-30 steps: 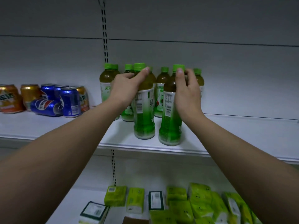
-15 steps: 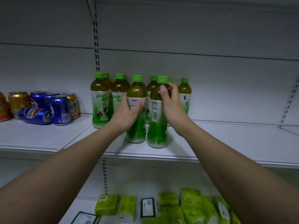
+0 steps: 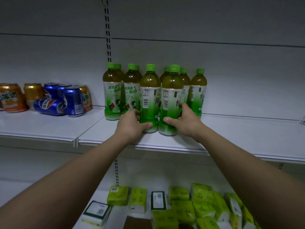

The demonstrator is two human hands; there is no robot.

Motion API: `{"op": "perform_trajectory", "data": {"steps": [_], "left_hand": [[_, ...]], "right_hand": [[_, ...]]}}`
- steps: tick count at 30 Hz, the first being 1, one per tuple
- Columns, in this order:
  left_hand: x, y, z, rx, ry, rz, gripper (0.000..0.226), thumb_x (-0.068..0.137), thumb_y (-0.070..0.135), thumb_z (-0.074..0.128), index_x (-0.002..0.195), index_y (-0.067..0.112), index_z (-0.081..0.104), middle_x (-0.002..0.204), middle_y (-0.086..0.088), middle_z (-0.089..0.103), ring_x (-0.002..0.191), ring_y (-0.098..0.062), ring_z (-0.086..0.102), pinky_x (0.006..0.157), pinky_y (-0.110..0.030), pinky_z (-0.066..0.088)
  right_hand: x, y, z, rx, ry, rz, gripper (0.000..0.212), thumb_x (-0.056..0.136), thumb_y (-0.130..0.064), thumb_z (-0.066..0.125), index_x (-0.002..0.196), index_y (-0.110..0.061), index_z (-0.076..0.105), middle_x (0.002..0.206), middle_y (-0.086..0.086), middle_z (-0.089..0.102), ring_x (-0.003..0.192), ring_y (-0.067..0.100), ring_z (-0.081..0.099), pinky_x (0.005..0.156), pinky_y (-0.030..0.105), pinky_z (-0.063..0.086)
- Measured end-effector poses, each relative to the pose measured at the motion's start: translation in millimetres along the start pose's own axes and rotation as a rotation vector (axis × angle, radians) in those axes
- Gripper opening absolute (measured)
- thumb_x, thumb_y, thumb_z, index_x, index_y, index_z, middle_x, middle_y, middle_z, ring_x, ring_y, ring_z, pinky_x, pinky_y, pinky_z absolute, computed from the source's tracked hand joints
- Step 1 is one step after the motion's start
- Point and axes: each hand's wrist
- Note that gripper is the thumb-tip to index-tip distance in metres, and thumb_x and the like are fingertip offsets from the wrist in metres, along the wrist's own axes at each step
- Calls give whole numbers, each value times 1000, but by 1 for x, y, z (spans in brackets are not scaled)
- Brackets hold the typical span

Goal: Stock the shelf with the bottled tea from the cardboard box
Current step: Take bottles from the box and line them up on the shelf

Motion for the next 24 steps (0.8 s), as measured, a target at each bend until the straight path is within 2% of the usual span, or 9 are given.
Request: {"op": "perform_trajectory", "data": {"steps": [5, 11, 14, 16, 21, 24], "left_hand": [[14, -7, 12, -24, 78, -3, 51, 76, 32, 78, 119, 10, 61, 116, -5, 69, 103, -23, 65, 90, -35, 53], [36, -15, 24, 20, 146, -6, 43, 79, 36, 75, 115, 15, 67, 112, -4, 71, 100, -24, 66, 90, -38, 54], [44, -18, 29, -1, 170, -14, 42, 79, 34, 76, 114, 13, 69, 109, -4, 72, 94, -21, 66, 84, -31, 53], [46, -17, 29, 5, 180, -15, 43, 79, 33, 76, 114, 10, 68, 106, -6, 70, 86, -20, 61, 76, -28, 48], [45, -15, 27, -3, 215, -43, 44, 76, 34, 79, 107, 9, 60, 100, -7, 64, 89, -25, 60, 78, -35, 51], [41, -14, 26, 13, 208, -26, 43, 77, 34, 77, 107, 10, 58, 99, -5, 64, 87, -24, 59, 75, -34, 50]], "right_hand": [[22, 6, 20, 8, 89, -31, 53, 85, -22, 71, 130, -15, 44, 130, 2, 59, 119, 21, 56, 94, 27, 42], [57, 19, 40, -54, 128, -39, 50, 86, -27, 68, 128, -15, 43, 134, 4, 57, 122, 24, 54, 100, 36, 42], [72, 26, 46, -95, 156, -49, 55, 86, -31, 68, 131, -13, 42, 135, 6, 55, 124, 26, 52, 104, 39, 42], [78, 29, 49, -114, 169, -49, 59, 86, -34, 68, 133, -12, 40, 136, 8, 54, 125, 28, 52, 106, 43, 42], [86, 30, 53, -135, 187, -27, 60, 86, -36, 67, 134, -12, 39, 137, 9, 53, 125, 30, 52, 106, 46, 43], [83, 25, 49, -155, 155, -2, 56, 87, -29, 67, 132, -11, 40, 136, 9, 53, 125, 30, 52, 107, 44, 42]]}}
Point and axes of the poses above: each hand's wrist, its own x-axis towards the middle knuckle, its own z-axis out of the palm, y = z × x
